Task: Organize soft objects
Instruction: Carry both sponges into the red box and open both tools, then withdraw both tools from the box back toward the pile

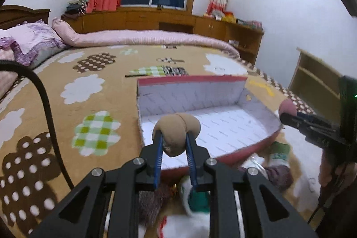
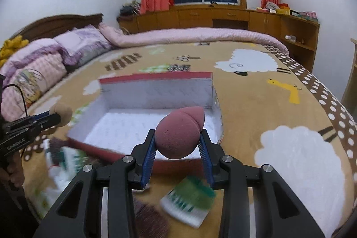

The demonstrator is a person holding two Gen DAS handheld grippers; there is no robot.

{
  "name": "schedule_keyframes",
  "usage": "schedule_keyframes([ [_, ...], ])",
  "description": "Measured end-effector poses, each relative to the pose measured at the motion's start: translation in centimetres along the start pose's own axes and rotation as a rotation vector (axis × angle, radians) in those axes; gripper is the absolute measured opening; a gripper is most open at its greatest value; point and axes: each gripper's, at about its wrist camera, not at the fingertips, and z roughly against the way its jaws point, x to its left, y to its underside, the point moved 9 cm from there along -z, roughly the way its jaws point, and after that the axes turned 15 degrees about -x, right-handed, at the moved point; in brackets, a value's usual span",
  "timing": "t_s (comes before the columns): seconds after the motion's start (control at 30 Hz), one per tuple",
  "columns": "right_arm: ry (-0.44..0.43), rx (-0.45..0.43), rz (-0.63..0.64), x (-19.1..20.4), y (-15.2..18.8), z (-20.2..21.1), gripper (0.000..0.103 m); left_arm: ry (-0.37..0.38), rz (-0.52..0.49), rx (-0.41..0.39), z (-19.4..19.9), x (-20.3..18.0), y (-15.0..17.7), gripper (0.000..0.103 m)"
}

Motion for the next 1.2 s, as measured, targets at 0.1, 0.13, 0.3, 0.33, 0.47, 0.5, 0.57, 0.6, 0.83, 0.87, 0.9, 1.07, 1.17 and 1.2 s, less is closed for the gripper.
schedule_keyframes([
  [0.1, 0.026, 0.029, 0.006, -1.1, 0.7, -1.8, 0.040, -0.024, -0.020, 0.048, -2.6, 0.2, 0.8, 0.021],
  [0.13, 0.037, 0.042, 0.009, -1.5, 1.0, -2.3, 0.040, -0.027, -0.023, 0.069, -3.3, 0.4, 1.3, 0.021],
  [0.3, 0.097, 0.041, 0.083, -1.8, 2.2, -1.7, 0.043, -0.052, -0.028, 0.125, -4.3, 1.2, 3.8, 0.024],
  [0.33, 0.109, 0.037, 0.094, -1.7, 2.3, -1.4, 0.047, -0.046, -0.018, 0.121, -4.1, 1.2, 3.9, 0.026],
  [0.47, 0.134, 0.045, 0.094, -1.6, 3.0, -0.9, 0.058, -0.046, 0.000, 0.084, -3.0, 0.9, 3.5, 0.037],
  [0.5, 0.142, 0.043, 0.091, -1.8, 3.0, -0.8, 0.061, -0.051, -0.001, 0.073, -2.6, 0.9, 3.4, 0.042],
  [0.57, 0.151, 0.041, 0.084, -1.9, 2.9, -0.7, 0.063, -0.055, 0.001, 0.044, -2.0, 0.8, 3.1, 0.055],
  [0.6, 0.157, 0.035, 0.078, -2.0, 2.8, -0.5, 0.063, -0.058, 0.002, 0.028, -1.7, 0.9, 2.9, 0.056],
  [0.83, 0.168, -0.001, 0.062, -2.1, 2.3, 0.2, 0.067, -0.091, 0.055, -0.012, -0.5, 2.6, 2.0, 0.061],
  [0.87, 0.167, -0.002, 0.063, -2.1, 2.3, 0.2, 0.068, -0.095, 0.054, -0.012, -0.4, 2.6, 1.9, 0.061],
  [0.9, 0.167, -0.003, 0.064, -2.0, 2.3, 0.3, 0.068, -0.099, 0.054, -0.012, -0.4, 2.7, 1.9, 0.061],
  [1.07, 0.157, -0.005, 0.073, -1.6, 2.4, 0.4, 0.068, -0.105, 0.054, -0.012, -0.3, 2.9, 1.9, 0.066],
  [1.17, 0.154, -0.006, 0.078, -1.4, 2.4, 0.5, 0.068, -0.113, 0.049, -0.018, -0.3, 2.9, 1.9, 0.070],
  [1.2, 0.153, -0.007, 0.080, -1.3, 2.4, 0.5, 0.068, -0.114, 0.050, -0.020, -0.3, 3.0, 1.8, 0.073],
])
